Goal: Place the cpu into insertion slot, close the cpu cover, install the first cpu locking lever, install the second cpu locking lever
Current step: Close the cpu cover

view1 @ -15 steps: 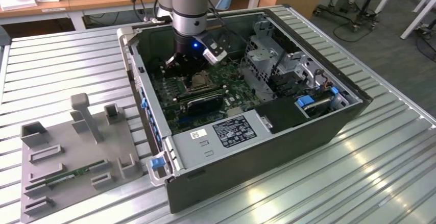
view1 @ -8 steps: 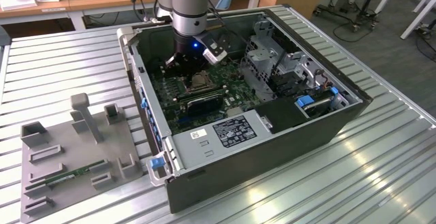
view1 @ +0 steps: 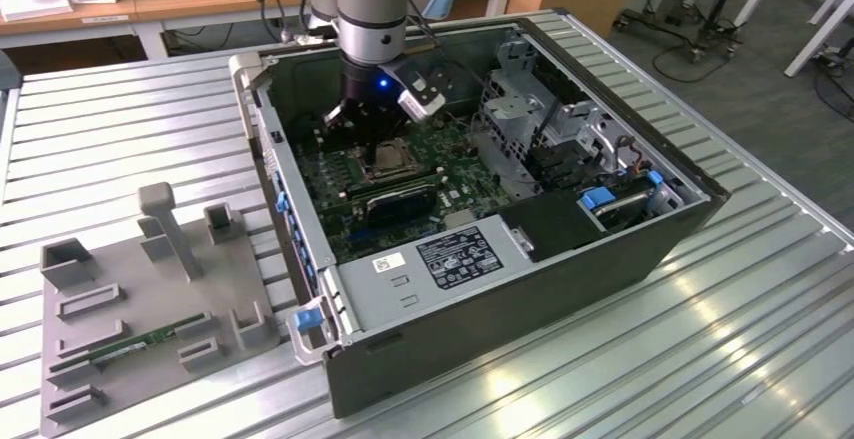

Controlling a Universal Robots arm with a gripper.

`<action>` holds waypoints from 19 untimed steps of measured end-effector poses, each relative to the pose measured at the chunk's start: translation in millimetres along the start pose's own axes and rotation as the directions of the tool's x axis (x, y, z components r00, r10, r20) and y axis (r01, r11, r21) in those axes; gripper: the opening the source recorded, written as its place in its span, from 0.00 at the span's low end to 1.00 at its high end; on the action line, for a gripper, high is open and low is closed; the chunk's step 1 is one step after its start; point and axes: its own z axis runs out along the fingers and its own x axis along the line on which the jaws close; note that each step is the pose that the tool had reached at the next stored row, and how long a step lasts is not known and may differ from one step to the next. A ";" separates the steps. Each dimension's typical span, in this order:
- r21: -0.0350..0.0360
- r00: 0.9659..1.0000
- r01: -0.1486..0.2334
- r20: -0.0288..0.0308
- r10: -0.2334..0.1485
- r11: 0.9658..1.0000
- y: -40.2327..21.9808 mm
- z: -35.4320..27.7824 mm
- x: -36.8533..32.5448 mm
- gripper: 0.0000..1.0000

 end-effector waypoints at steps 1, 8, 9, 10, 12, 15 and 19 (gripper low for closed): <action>0.000 1.000 0.000 0.000 0.000 1.000 0.0 -1.9 0.0 0.11; 0.000 1.000 0.000 0.001 0.000 1.000 0.0 -0.3 0.1 0.11; 0.000 1.000 0.000 0.002 0.000 1.000 0.0 0.5 0.3 0.11; 0.000 1.000 0.000 0.002 0.000 1.000 0.0 1.1 0.4 0.11; 0.000 1.000 0.000 0.002 0.000 1.000 -0.1 1.7 0.9 0.11; 0.000 1.000 0.000 0.002 0.000 1.000 0.0 2.8 1.9 0.11; 0.000 1.000 0.000 0.002 0.000 1.000 -0.1 5.0 2.0 0.11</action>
